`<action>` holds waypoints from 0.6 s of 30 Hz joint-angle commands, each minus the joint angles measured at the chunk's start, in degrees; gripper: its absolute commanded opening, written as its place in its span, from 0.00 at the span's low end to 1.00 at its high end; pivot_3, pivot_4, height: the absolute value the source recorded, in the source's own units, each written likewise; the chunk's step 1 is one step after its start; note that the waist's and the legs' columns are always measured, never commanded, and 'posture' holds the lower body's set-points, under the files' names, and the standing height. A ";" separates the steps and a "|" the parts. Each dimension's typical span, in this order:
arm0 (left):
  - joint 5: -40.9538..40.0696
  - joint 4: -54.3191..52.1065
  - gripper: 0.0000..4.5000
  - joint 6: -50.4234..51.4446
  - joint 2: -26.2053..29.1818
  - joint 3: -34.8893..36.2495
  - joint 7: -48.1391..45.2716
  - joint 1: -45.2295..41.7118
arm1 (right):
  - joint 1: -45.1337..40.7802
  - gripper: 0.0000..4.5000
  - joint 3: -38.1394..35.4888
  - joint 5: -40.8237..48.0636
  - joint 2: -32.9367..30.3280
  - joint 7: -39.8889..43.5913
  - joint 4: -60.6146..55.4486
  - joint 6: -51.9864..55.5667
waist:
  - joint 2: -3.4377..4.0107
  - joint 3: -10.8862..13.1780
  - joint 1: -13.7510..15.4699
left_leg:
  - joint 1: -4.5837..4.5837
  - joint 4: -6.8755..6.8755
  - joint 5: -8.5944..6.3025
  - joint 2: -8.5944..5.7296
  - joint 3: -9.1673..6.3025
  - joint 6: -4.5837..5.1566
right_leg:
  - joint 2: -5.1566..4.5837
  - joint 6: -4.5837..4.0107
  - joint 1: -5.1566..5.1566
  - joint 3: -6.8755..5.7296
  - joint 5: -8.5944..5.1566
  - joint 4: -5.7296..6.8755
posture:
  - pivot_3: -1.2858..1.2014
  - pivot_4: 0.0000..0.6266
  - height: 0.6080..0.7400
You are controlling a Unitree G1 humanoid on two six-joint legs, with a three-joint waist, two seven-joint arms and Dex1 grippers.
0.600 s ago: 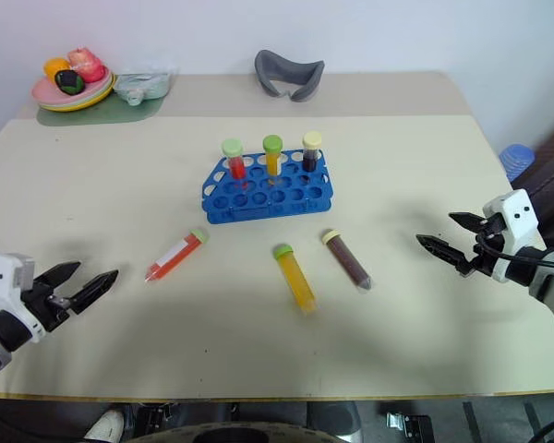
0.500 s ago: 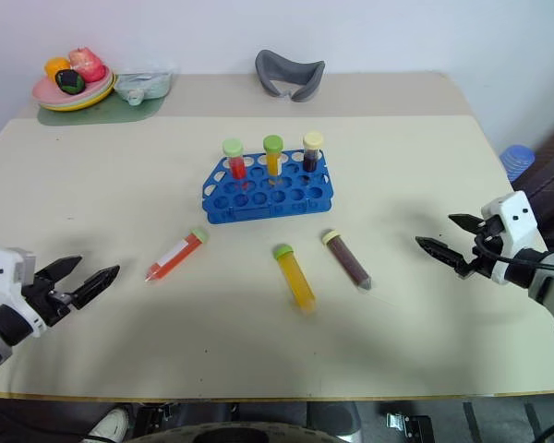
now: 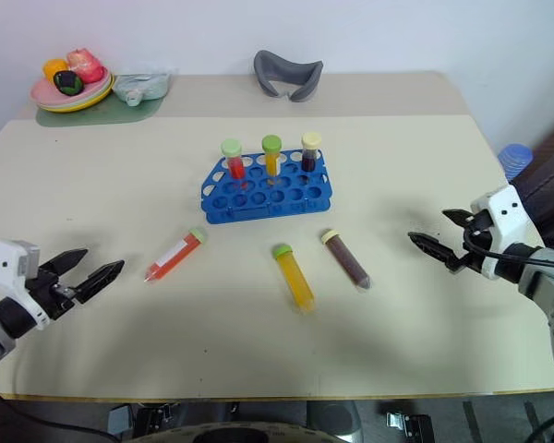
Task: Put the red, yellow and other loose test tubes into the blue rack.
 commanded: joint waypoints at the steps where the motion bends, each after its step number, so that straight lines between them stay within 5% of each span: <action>1: -1.92 -2.56 1.00 0.53 0.56 -3.53 -0.89 -2.74 | -1.11 0.99 -1.39 2.21 -1.17 -2.59 -6.68 4.78 | 0.00 0.00 0.19 | 0.00 -0.01 0.00 0.00 0.00 0.00 | 0.00 0.00 0.01 0.00 0.00 0.00 | 0.52 0.24 1.00; 11: -1.36 -4.52 1.00 -1.17 1.81 -15.60 -7.41 -7.03 | -5.85 0.99 3.76 10.93 -5.17 -11.28 -26.60 29.50 | 0.05 0.02 -0.16 | 0.00 -0.01 -0.04 0.01 -0.02 0.07 | 0.02 0.00 -0.01 -0.01 0.00 0.02 | 0.52 0.24 1.00; 15: 0.40 -8.84 1.00 -3.17 3.32 -23.13 -11.36 -7.34 | -19.25 0.99 9.83 13.74 5.20 -22.53 -27.20 52.86 | 0.03 0.01 -0.22 | 0.03 0.02 -0.04 0.05 -0.01 0.07 | 0.08 -0.04 -0.04 0.04 0.01 0.05 | 0.52 0.24 1.00; 18: 1.00 -10.23 1.00 -3.79 2.77 -26.49 -11.77 -7.66 | -22.77 0.99 14.55 16.06 8.24 -29.95 -26.90 55.15 | 0.05 0.02 0.26 | -0.05 0.00 -0.04 0.04 -0.03 0.07 | 0.08 -0.04 -0.12 0.03 0.02 0.06 | 0.52 0.24 1.00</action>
